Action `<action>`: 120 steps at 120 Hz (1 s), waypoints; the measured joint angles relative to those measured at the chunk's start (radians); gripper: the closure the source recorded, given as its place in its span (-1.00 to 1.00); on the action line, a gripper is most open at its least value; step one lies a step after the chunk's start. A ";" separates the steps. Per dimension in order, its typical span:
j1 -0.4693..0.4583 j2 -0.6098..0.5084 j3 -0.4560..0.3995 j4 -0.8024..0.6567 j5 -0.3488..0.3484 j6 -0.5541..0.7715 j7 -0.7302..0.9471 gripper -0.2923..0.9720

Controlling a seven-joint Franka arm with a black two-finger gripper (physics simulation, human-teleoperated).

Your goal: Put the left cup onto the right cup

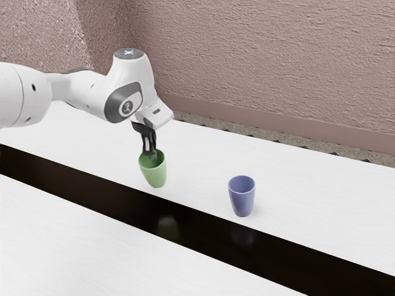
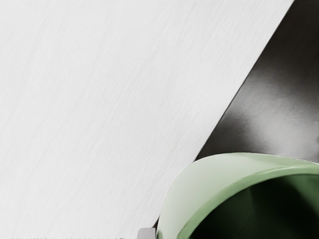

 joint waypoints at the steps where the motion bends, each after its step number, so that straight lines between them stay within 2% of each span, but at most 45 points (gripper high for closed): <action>1: -0.001 -0.001 0.000 0.001 0.000 -0.001 0.000 0.70; 91: -0.147 0.050 0.009 0.162 0.026 -0.025 -0.023 0.70; 120: -0.163 0.096 0.008 0.227 0.045 -0.038 -0.031 0.70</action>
